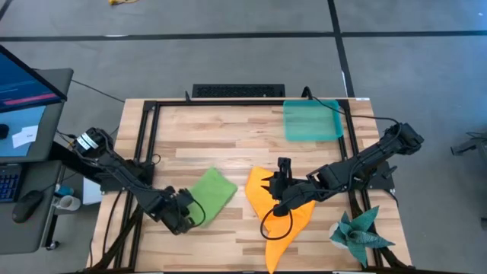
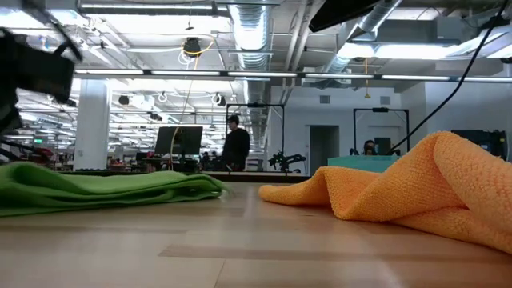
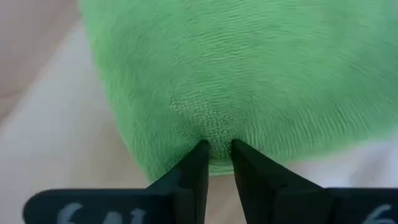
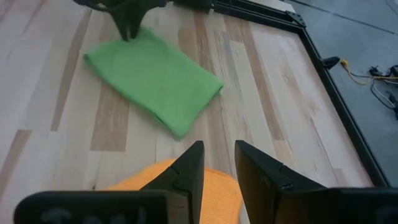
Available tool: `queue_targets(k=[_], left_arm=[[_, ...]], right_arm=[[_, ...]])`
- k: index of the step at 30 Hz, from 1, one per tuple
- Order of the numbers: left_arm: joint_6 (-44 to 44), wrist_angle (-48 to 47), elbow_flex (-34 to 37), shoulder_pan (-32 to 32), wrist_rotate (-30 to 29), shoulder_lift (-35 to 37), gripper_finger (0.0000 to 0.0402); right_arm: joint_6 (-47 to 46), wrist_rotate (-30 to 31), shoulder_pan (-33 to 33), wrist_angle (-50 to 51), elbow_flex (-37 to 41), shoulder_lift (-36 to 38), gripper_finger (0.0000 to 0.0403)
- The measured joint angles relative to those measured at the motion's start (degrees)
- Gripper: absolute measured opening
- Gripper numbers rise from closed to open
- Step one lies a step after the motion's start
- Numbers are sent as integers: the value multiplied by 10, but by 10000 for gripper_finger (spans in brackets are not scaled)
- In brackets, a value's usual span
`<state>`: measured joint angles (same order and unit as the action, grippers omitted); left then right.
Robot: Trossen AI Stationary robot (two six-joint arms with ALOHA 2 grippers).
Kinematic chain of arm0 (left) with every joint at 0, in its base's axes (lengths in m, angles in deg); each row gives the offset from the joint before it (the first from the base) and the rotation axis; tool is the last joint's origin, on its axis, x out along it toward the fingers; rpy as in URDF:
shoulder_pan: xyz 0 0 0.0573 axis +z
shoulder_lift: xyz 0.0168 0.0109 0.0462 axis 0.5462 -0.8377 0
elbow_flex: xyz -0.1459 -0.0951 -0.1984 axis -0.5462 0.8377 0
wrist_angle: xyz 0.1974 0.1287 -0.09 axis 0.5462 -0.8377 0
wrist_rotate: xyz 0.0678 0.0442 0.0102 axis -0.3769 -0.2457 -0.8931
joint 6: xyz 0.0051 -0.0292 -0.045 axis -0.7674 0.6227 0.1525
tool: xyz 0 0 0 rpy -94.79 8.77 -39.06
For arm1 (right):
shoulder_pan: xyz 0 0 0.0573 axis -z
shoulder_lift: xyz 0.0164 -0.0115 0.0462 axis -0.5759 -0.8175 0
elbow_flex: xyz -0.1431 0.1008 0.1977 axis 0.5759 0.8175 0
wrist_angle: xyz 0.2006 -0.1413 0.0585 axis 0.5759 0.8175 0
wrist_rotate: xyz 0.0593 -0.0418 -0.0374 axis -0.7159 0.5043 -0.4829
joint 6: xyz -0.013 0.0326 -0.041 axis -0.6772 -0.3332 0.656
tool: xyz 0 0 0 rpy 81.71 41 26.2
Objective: Roll microfiber towels into tight, uniform cylinder then place into a basket
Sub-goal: Fold the green microfiber towel
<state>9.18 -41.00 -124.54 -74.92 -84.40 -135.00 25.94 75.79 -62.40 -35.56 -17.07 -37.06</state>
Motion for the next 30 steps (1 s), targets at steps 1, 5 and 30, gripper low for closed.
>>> queue_targets(k=[1,5,30], left_arm=[[-17,11,-9,2,-7,0,61],[-118,-1,-71,0,-89,0,50],[-90,-123,-28,34,-69,-2,8]], right_arm=[[0,0,0,0,0,0,111],[0,0,0,1,0,0,111],[-12,0,0,0,0,0,111]])
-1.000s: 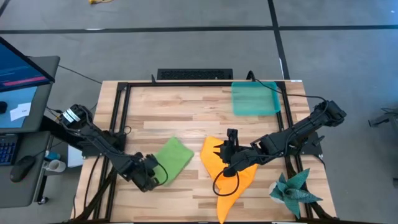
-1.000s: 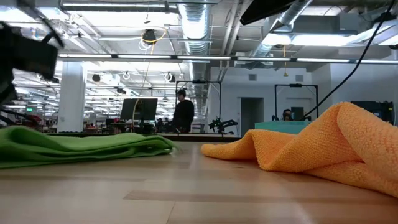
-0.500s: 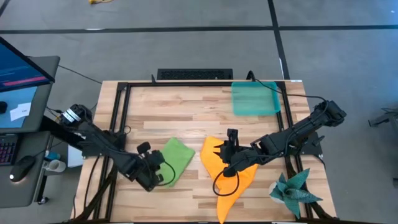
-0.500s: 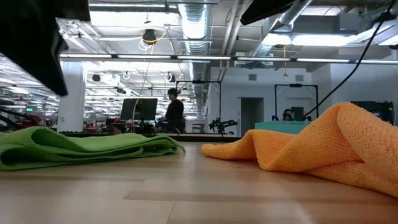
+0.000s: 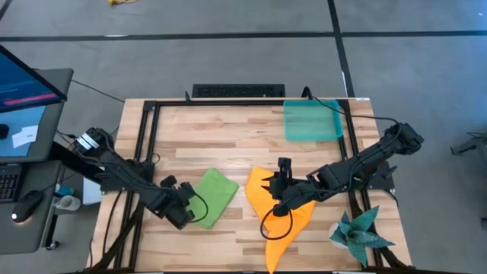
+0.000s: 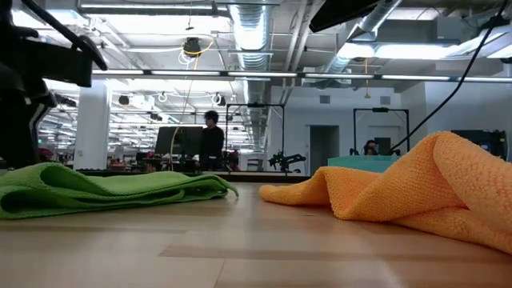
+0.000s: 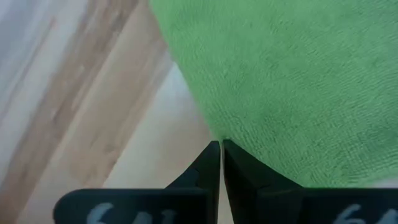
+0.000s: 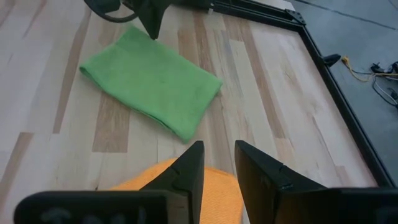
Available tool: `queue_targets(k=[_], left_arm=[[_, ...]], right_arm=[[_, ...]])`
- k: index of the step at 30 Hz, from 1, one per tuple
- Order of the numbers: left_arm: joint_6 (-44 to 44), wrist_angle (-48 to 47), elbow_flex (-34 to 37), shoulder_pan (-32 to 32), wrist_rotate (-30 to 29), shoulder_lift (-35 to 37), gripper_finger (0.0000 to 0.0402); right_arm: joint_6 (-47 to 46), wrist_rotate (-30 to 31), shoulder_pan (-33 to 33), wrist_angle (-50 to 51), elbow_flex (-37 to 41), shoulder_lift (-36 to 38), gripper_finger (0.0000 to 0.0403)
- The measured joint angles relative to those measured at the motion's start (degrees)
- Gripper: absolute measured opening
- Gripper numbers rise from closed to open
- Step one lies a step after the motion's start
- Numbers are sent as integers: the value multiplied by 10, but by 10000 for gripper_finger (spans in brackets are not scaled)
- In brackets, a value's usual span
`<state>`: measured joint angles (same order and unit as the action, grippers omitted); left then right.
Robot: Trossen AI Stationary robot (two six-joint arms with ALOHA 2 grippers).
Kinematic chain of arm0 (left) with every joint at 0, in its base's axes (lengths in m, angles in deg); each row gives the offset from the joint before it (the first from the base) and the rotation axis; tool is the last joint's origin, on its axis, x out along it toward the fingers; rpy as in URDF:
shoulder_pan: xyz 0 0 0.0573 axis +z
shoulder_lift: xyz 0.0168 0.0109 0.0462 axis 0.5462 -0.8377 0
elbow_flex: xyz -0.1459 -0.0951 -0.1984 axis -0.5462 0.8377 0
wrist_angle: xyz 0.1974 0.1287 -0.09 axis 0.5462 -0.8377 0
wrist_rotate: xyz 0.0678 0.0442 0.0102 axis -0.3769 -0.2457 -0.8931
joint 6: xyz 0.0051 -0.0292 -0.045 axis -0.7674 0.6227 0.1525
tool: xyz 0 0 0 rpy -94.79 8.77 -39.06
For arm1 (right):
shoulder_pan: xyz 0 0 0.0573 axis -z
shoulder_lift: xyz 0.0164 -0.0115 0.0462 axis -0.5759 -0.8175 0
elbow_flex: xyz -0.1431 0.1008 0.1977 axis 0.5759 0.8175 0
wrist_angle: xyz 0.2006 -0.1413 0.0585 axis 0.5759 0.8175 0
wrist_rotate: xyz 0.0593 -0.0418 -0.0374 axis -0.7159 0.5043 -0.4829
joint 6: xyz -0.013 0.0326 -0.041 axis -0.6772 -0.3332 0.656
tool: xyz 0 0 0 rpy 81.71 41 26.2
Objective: Roll microfiber towels into tight, uniform cylinder then place into a basket
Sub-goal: Fold the green microfiber towel
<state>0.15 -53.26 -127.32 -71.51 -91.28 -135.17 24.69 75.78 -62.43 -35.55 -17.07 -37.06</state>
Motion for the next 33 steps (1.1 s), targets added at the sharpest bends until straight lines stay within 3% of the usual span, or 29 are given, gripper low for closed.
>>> queue_targets(k=[5,9,18,26,33], left_arm=[[-28,-2,-24,-4,-44,2,8],[-49,1,-47,-4,-45,2,8],[-5,7,-4,-8,35,2,8],[4,114,62,-9,77,6,8],[58,128,41,-37,90,1,8]], right_arm=[[-3,0,0,0,0,0,111],[-3,0,0,0,0,0,111],[-3,0,0,0,0,0,111],[-3,0,0,0,0,0,111],[-3,0,0,0,0,0,111]])
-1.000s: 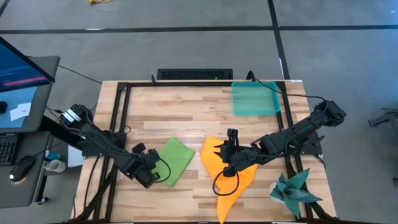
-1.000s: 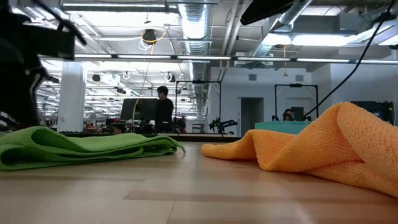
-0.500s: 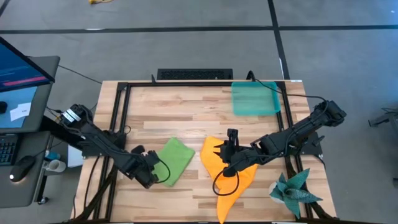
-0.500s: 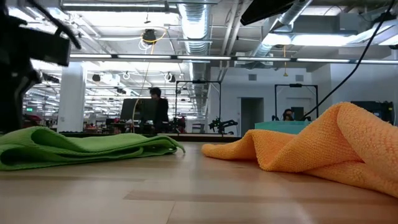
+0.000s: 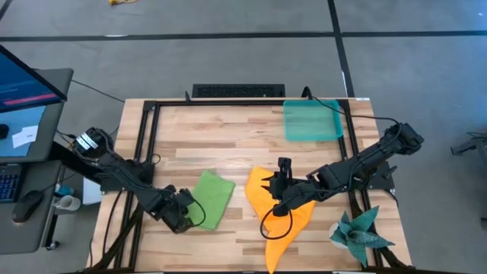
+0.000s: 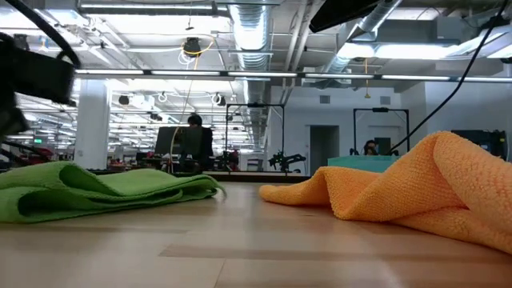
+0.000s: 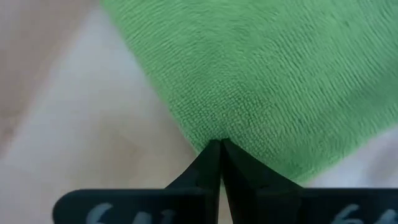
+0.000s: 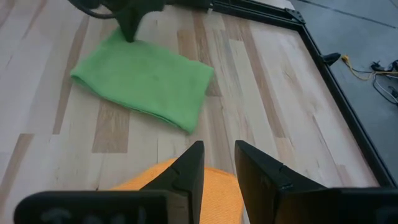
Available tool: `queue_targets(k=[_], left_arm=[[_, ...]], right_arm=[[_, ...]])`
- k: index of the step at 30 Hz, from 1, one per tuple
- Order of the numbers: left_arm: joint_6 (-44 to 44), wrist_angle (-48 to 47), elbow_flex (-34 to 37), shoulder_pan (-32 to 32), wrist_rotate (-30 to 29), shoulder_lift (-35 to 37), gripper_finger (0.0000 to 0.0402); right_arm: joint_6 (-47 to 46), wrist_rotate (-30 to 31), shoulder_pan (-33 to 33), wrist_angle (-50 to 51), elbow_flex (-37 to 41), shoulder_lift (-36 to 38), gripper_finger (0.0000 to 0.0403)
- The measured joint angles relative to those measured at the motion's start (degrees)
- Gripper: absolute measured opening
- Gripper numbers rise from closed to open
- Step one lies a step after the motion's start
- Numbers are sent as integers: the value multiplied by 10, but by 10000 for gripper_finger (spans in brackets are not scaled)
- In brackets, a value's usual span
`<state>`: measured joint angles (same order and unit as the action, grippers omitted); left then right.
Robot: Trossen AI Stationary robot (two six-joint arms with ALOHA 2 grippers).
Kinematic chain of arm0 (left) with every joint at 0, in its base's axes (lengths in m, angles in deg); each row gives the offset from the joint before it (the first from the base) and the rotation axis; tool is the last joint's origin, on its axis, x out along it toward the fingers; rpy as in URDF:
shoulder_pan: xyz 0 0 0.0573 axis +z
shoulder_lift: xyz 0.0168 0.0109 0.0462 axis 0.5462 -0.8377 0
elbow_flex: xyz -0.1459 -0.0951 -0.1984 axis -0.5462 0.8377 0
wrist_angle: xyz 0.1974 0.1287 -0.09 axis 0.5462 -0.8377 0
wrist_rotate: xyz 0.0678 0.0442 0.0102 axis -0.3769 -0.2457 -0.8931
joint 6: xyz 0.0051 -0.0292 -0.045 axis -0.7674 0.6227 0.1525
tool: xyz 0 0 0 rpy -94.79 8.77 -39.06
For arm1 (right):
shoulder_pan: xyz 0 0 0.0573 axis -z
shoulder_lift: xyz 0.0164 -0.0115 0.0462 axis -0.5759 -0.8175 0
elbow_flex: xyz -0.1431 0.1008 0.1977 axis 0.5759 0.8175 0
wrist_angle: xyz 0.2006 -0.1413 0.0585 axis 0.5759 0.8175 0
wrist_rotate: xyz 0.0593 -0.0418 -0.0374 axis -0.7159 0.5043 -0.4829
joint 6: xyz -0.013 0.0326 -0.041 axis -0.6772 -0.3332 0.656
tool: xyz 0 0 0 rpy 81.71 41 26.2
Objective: Roll microfiber towels into tight, uniform cylinder then place into a basket
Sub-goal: Fold the green microfiber towel
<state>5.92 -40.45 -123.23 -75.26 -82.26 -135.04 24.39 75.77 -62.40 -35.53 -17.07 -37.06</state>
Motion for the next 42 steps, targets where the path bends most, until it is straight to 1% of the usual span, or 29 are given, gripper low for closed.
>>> queue_targets(k=[2,6,11,19,25,29,32,34,37,40,42], left_arm=[[1,-4,-13,-14,1,-1,8],[-9,-7,-39,-34,-27,-1,8],[0,-10,-44,-52,-35,-1,8],[20,8,-19,-72,-29,-1,8],[7,96,18,-78,3,0,8],[19,99,21,-78,-6,1,8],[4,89,5,-78,-22,2,8],[-29,88,-15,-76,-42,12,8],[-105,73,-41,-65,-95,31,8],[-178,64,-48,-45,-174,44,8],[-221,61,-48,-19,-185,44,8]], right_arm=[[0,0,0,0,0,0,111],[0,0,0,0,0,0,111],[0,0,0,0,0,0,111],[0,0,0,0,0,0,111],[0,0,0,0,0,0,111],[0,0,0,0,0,0,111],[0,0,0,0,0,0,111],[0,0,0,0,0,0,111],[-1,0,0,0,0,0,111],[-1,0,0,0,0,0,111],[-1,0,0,0,0,0,111]])
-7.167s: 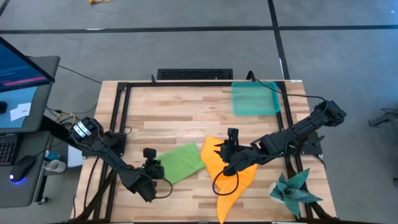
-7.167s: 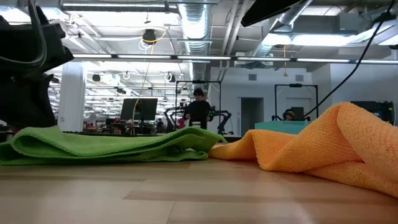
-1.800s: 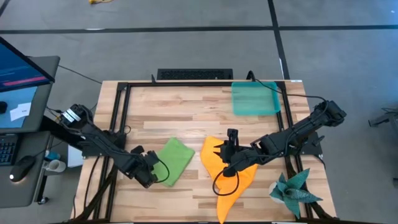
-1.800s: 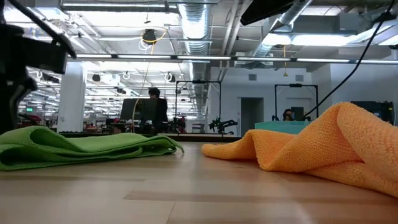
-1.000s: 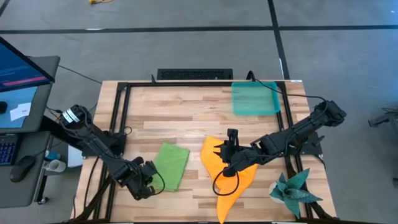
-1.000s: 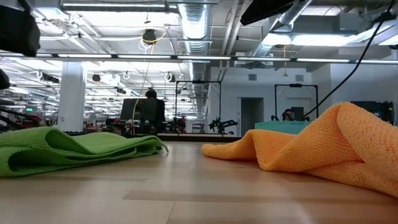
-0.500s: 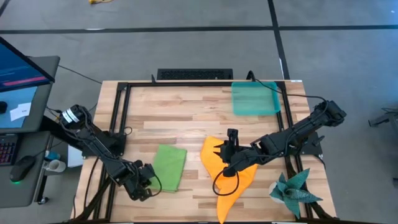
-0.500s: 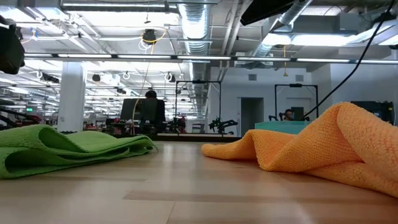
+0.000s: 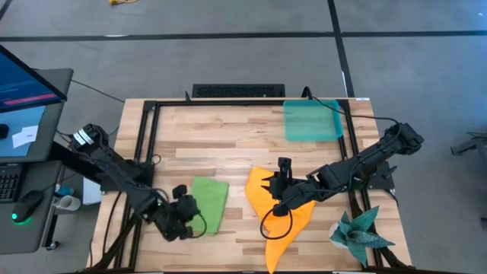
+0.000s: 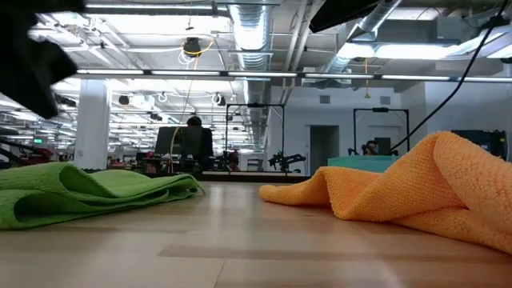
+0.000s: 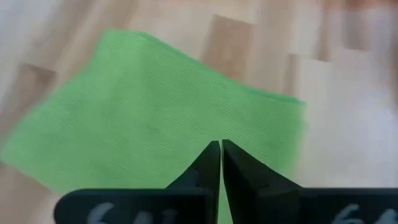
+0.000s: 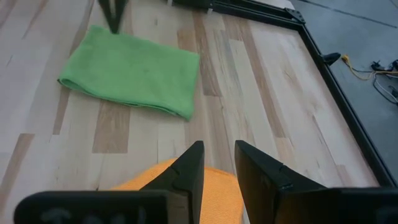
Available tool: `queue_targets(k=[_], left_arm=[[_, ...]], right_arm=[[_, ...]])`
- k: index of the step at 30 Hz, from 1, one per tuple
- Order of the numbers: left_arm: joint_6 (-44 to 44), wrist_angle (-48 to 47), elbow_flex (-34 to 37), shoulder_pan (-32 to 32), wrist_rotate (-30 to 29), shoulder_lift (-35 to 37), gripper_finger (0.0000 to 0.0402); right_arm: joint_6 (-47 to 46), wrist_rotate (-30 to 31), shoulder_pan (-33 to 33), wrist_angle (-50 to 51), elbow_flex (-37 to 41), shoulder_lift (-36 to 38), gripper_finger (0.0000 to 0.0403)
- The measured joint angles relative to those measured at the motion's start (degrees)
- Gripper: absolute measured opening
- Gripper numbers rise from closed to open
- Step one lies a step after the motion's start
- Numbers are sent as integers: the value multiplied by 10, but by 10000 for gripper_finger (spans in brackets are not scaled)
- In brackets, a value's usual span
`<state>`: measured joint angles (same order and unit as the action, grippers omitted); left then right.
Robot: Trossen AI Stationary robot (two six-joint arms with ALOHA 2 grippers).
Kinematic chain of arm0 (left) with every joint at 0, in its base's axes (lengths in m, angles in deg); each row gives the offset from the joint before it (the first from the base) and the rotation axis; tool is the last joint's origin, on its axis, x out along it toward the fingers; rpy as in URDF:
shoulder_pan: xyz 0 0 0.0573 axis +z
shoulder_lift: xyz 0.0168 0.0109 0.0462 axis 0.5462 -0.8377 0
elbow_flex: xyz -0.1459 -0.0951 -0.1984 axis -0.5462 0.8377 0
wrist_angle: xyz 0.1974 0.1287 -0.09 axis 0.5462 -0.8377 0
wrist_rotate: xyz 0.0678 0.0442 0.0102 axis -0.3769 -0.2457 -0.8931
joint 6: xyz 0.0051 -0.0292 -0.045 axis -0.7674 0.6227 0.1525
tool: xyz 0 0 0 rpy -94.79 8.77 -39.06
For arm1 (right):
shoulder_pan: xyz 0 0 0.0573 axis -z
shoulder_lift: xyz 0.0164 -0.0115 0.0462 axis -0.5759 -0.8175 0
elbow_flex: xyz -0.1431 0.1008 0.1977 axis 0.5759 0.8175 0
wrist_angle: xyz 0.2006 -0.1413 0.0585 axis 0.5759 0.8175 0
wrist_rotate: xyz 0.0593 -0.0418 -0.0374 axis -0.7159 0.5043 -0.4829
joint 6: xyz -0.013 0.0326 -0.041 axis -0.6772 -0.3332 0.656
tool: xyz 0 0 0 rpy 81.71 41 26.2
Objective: Roll microfiber towels into tight, uniform cylinder then place into a basket
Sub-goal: Fold the green microfiber towel
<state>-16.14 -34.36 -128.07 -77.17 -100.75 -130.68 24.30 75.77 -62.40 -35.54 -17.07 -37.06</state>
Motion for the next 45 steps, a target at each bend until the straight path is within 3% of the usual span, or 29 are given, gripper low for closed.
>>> queue_targets(k=[11,16,26,32,39,45], left_arm=[[-133,18,1,169,66,-7,8],[-191,110,28,199,106,-7,8],[-221,145,30,230,125,-27,8],[-222,180,30,232,126,-101,8],[-190,200,27,242,129,-140,8],[-133,192,28,276,37,-148,8]], right_arm=[[0,0,0,0,0,0,111],[0,0,0,0,0,0,111],[0,0,0,0,0,0,111],[1,0,0,0,0,0,111],[1,0,0,0,0,0,111],[1,0,0,0,0,0,111]])
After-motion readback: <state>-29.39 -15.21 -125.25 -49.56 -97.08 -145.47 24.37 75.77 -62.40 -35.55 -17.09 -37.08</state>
